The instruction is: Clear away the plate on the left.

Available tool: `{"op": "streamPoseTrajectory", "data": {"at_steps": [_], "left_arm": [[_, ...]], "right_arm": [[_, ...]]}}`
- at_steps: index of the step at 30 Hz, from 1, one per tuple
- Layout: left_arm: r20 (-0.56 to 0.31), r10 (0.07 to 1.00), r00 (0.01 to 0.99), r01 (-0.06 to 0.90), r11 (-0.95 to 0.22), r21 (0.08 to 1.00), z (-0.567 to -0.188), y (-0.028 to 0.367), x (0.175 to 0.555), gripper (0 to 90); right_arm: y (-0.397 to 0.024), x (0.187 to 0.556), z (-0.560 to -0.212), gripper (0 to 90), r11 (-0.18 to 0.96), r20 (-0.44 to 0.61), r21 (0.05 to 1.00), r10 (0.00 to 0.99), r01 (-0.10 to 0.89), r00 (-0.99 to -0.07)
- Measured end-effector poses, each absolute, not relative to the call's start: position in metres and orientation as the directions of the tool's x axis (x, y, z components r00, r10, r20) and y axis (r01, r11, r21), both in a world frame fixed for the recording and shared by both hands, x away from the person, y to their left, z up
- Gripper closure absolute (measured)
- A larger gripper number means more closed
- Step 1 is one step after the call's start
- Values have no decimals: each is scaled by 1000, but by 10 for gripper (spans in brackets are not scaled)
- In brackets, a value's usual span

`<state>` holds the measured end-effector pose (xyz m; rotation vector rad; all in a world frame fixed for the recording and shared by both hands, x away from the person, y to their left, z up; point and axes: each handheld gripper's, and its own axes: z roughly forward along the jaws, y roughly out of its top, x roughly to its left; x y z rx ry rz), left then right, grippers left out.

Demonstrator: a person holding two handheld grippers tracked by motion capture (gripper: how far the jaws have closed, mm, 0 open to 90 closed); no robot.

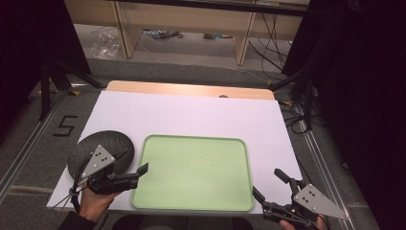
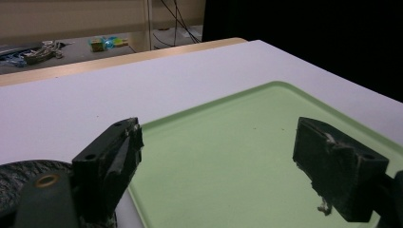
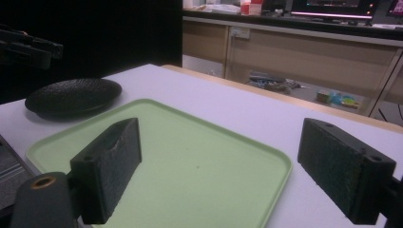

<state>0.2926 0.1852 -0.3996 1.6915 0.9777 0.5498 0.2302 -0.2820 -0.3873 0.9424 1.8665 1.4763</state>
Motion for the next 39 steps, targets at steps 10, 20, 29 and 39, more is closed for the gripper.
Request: {"op": "streamPoseTrajectory", "data": {"at_steps": [10,20,29,39], "left_arm": [[-117,829,546,363,-109,925,-401,188,297,158],[-136,836,531,384,-95,918,-402,193,300,156],[-168,869,466,438,-61,897,-405,205,309,158],[-224,886,405,484,0,875,-408,221,318,158]], "right_arm": [[-282,231,-387,154,164,-43,974,809,156,-586],[-281,230,-387,154,159,-23,971,806,179,-591],[-281,230,-387,155,169,-23,968,799,186,-601],[-280,230,-388,155,163,-25,970,803,179,-596]]}}
